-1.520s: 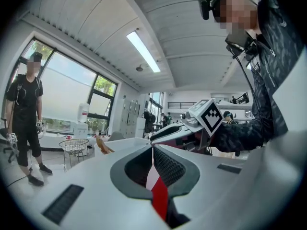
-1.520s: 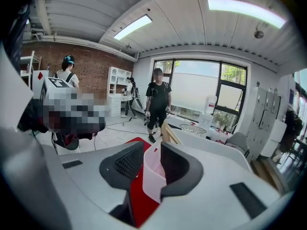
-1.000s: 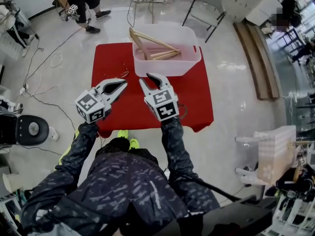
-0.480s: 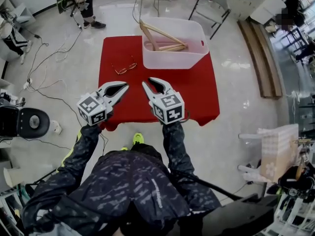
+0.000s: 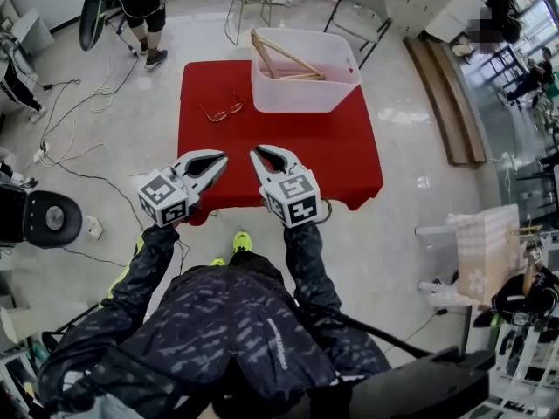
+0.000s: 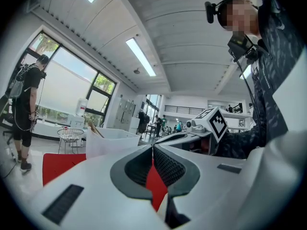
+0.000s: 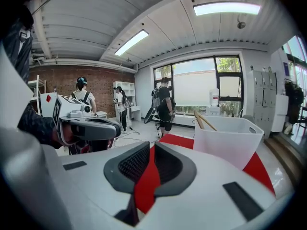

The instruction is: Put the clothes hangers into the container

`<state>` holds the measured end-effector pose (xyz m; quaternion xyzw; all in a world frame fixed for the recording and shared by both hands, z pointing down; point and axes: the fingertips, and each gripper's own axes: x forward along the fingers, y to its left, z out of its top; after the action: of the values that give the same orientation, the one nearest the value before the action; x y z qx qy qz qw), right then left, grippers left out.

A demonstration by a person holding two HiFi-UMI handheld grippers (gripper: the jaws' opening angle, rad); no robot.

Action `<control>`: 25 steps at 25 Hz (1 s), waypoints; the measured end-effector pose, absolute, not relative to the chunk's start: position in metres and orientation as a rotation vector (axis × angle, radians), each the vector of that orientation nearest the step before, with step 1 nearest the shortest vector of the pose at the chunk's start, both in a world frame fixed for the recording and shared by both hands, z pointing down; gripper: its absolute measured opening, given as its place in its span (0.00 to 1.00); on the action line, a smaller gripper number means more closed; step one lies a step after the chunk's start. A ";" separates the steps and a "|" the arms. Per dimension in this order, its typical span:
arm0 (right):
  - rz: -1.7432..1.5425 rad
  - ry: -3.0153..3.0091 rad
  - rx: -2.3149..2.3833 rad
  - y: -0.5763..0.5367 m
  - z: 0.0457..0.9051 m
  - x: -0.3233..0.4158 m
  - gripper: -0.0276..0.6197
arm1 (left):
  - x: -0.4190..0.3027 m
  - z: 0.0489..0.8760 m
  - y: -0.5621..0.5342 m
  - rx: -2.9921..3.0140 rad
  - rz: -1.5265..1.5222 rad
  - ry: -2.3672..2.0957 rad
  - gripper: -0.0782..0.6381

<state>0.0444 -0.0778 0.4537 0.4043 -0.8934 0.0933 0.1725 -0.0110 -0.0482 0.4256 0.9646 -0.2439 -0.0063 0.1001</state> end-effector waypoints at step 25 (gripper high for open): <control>0.393 -2.591 1.093 0.071 0.454 -0.029 0.07 | -0.063 0.435 0.090 2.815 -0.086 -0.643 0.13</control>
<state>-0.0293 0.0710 0.4536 0.3805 -0.9021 0.1368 0.1508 -0.0634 0.0895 0.4348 0.9667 -0.2208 -0.0296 0.1260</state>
